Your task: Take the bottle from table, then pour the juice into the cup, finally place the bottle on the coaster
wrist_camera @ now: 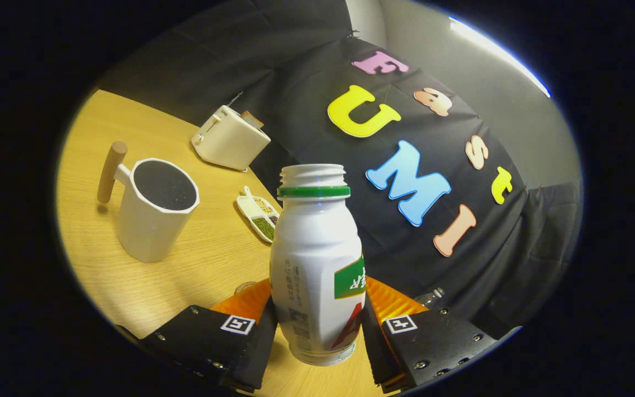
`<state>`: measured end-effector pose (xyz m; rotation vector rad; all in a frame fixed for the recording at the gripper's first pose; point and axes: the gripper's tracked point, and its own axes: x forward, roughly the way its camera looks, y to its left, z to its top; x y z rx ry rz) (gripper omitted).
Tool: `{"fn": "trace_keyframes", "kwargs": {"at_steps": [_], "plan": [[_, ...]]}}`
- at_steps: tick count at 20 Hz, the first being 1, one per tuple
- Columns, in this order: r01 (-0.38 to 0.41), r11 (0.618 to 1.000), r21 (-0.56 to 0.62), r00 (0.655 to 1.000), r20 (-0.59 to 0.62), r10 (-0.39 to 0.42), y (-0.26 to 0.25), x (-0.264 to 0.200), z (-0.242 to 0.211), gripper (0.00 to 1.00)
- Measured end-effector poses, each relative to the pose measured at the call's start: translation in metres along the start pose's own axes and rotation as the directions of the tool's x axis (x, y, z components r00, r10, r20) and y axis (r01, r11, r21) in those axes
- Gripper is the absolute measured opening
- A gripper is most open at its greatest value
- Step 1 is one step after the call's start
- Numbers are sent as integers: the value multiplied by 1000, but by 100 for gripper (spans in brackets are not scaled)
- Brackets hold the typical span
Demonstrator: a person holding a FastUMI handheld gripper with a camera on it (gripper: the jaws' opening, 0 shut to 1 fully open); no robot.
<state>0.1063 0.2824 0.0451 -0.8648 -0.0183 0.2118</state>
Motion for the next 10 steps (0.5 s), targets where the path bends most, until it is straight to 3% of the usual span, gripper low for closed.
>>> {"fn": "trace_keyframes", "kwargs": {"at_steps": [10], "plan": [[-15,985,-169,1000,19,19,2,12,15,71]]}}
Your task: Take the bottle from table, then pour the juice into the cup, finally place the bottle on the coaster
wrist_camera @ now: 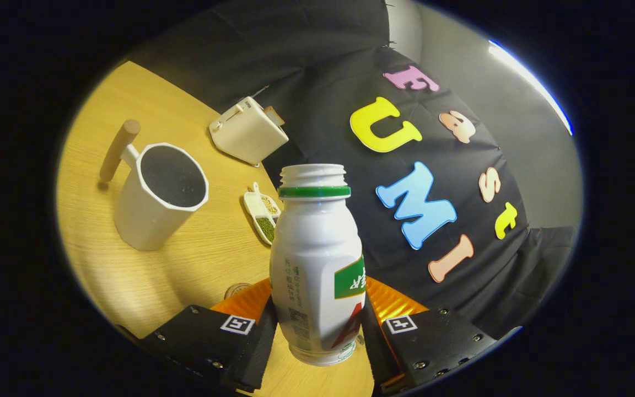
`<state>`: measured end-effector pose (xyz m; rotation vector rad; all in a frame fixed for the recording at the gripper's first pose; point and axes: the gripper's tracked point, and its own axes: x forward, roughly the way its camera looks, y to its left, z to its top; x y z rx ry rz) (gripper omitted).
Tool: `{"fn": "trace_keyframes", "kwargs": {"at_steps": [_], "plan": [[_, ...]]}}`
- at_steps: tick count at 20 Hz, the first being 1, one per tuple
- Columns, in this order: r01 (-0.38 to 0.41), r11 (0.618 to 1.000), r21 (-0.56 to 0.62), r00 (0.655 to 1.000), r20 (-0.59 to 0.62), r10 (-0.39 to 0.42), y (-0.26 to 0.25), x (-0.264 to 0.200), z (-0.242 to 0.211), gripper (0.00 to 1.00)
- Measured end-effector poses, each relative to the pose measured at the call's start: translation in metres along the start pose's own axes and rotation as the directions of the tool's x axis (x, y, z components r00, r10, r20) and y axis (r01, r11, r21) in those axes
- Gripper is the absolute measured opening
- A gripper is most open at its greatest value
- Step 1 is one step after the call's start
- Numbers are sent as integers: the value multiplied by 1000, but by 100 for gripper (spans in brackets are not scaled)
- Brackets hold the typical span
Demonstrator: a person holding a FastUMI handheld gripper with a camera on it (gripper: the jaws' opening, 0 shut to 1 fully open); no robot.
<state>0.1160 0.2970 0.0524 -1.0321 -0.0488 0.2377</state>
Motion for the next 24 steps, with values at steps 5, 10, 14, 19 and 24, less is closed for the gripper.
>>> {"fn": "trace_keyframes", "kwargs": {"at_steps": [5,10,14,19,24], "plan": [[-10,997,-71,1000,7,11,2,4,6,71],[-23,987,-157,1000,14,25,4,6,13,71],[-35,979,-202,999,13,39,7,11,18,71],[-35,963,-268,999,9,39,6,13,20,71],[-30,944,-329,999,11,36,6,14,24,71]]}}
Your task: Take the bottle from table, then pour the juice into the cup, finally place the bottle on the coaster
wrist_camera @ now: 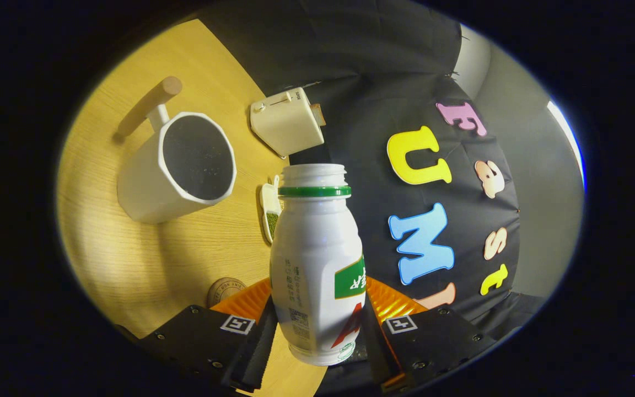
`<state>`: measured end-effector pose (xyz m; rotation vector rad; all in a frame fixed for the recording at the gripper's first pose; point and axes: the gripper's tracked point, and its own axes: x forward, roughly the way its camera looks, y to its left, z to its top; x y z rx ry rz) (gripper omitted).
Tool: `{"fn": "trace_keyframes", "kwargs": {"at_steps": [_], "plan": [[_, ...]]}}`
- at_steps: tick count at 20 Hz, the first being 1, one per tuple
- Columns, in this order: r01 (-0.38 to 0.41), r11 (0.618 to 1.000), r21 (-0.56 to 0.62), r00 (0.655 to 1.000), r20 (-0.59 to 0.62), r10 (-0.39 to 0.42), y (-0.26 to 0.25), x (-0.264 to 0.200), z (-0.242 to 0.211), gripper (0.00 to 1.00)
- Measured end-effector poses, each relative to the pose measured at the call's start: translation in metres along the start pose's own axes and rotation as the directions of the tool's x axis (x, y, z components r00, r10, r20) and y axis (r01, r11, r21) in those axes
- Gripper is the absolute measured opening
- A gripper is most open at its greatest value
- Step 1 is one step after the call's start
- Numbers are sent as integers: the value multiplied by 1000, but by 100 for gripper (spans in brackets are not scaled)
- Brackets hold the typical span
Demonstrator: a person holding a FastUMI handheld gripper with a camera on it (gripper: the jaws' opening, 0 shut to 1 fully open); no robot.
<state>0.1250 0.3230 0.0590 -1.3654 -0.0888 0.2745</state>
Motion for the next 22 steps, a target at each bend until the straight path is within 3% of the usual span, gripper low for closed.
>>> {"fn": "trace_keyframes", "kwargs": {"at_steps": [22], "plan": [[17,977,-215,1000,15,-14,-5,0,14,71]]}}
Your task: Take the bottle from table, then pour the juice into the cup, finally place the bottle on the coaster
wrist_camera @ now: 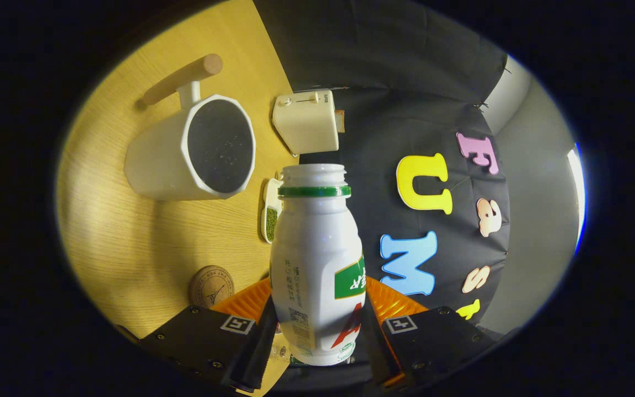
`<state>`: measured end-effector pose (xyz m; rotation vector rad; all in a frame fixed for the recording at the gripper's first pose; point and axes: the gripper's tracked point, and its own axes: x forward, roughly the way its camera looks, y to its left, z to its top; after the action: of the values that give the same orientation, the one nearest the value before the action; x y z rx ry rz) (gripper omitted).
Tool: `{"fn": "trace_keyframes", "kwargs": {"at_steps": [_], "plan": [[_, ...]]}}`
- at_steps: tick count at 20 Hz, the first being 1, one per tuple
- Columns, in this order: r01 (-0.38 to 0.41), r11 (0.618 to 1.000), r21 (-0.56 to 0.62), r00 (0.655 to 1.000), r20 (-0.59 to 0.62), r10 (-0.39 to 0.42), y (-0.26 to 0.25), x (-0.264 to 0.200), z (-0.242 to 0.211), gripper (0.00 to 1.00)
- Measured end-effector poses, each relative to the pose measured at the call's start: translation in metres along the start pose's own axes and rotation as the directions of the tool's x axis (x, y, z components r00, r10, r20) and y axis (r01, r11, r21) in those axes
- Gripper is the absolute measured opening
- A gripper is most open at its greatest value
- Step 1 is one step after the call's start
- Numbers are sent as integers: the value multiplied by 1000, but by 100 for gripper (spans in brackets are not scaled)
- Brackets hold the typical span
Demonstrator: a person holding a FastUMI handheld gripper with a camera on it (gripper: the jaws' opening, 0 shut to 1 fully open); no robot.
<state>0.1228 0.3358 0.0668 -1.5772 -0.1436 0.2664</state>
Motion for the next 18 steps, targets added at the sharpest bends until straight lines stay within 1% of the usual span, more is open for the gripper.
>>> {"fn": "trace_keyframes", "kwargs": {"at_steps": [6,18], "plan": [[14,997,-74,1000,4,-14,-2,0,3,71],[26,990,-138,1000,22,-23,-6,-1,9,71]]}}
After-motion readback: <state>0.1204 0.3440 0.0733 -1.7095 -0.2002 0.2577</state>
